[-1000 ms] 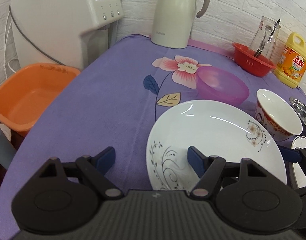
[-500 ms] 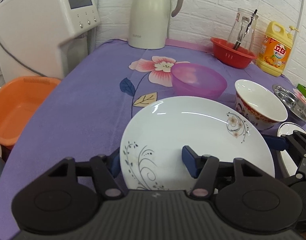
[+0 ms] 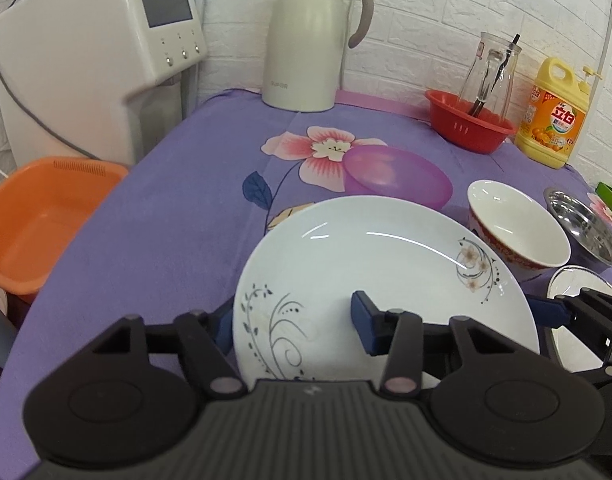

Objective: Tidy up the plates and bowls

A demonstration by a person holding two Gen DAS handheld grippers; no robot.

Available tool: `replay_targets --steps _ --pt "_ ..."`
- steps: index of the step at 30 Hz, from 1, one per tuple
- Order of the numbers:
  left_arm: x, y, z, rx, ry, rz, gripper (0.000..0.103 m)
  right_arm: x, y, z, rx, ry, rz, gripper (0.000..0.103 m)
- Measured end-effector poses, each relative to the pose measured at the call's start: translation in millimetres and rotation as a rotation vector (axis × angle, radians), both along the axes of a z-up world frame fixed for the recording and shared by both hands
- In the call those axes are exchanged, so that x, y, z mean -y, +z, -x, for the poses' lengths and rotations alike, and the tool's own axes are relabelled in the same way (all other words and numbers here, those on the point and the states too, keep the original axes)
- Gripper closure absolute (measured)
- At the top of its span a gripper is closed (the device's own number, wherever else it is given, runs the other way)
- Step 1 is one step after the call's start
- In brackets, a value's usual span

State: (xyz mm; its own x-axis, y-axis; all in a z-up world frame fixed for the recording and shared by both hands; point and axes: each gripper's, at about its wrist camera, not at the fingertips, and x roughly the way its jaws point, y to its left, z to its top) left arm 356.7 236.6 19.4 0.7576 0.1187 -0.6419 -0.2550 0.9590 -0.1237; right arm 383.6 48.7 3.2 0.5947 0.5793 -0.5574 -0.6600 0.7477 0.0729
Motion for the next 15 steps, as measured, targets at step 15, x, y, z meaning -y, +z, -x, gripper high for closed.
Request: replay_targets --steps 15 --pt "16 41 66 0.089 0.029 -0.013 0.058 11 41 48 0.052 0.015 -0.083 0.0"
